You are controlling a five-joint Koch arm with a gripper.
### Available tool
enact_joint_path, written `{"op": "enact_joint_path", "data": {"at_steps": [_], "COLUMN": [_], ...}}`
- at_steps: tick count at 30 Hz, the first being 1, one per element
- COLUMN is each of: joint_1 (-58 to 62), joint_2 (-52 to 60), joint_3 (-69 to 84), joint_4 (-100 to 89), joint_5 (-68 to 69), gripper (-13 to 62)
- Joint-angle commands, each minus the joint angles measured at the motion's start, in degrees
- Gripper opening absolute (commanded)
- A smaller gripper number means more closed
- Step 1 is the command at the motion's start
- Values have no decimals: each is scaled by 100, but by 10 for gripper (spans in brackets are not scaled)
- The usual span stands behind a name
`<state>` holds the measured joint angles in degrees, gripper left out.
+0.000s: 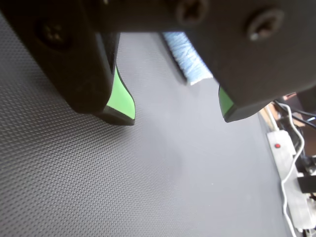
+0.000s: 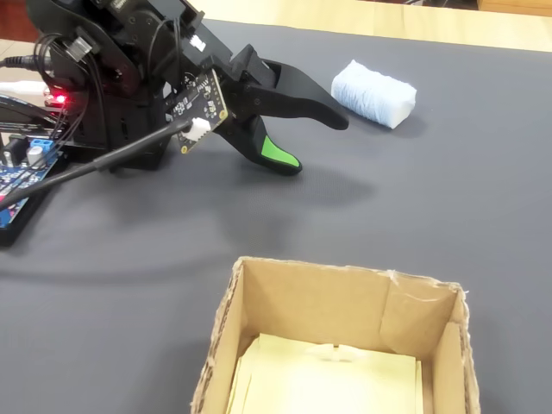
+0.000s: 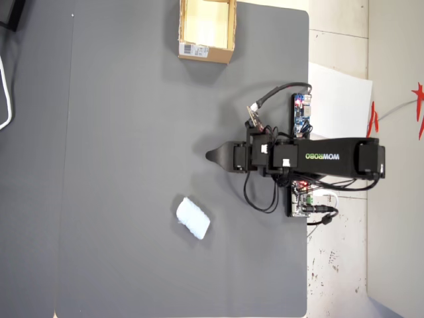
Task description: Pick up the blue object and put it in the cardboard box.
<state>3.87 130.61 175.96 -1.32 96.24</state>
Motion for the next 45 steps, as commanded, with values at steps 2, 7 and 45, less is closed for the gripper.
{"op": "enact_joint_path", "data": {"at_steps": [2, 7, 45], "joint_1": [-18, -114, -3261], "joint_2": [510, 510, 510], "joint_3": [272, 264, -650], "joint_4": [475, 457, 141], "joint_5": [237, 519, 615], "gripper": [340, 336, 329]}}
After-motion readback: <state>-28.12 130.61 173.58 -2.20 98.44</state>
